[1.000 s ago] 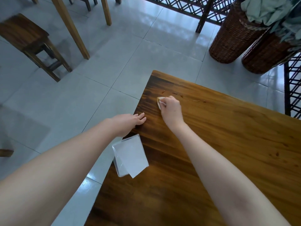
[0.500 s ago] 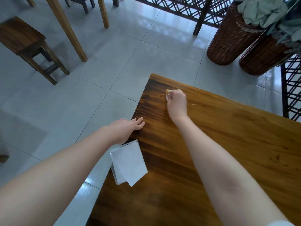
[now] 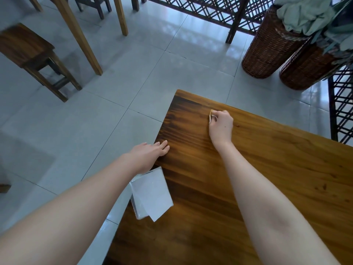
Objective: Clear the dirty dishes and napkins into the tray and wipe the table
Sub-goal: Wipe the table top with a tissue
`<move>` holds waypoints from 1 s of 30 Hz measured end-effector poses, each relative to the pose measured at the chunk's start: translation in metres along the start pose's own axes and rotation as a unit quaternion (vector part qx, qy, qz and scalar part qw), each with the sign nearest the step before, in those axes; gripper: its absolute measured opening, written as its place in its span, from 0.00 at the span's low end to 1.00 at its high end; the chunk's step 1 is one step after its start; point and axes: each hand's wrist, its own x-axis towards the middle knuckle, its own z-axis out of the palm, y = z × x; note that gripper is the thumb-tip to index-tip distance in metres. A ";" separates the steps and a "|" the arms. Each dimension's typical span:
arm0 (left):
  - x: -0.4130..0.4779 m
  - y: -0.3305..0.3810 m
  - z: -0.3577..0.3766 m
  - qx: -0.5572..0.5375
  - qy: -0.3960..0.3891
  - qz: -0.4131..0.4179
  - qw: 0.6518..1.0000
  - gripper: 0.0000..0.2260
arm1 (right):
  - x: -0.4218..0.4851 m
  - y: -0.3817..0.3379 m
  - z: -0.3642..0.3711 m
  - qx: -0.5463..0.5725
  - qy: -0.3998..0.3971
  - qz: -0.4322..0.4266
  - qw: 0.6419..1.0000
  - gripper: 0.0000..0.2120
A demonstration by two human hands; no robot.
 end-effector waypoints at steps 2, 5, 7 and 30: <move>0.000 0.000 0.001 -0.003 0.006 -0.005 1.000 0.38 | -0.009 -0.014 0.008 -0.001 -0.013 -0.016 1.000 0.08; 0.000 0.000 0.000 0.001 0.006 -0.003 1.000 0.39 | -0.039 -0.041 0.030 -0.012 -0.081 -0.136 0.987 0.08; 0.000 0.001 0.001 0.005 0.006 -0.009 1.000 0.38 | -0.058 -0.053 0.042 -0.021 -0.127 -0.228 0.965 0.06; -0.002 0.000 -0.001 -0.004 0.003 -0.016 1.000 0.40 | -0.064 -0.013 0.020 -0.075 -0.084 -0.241 0.964 0.13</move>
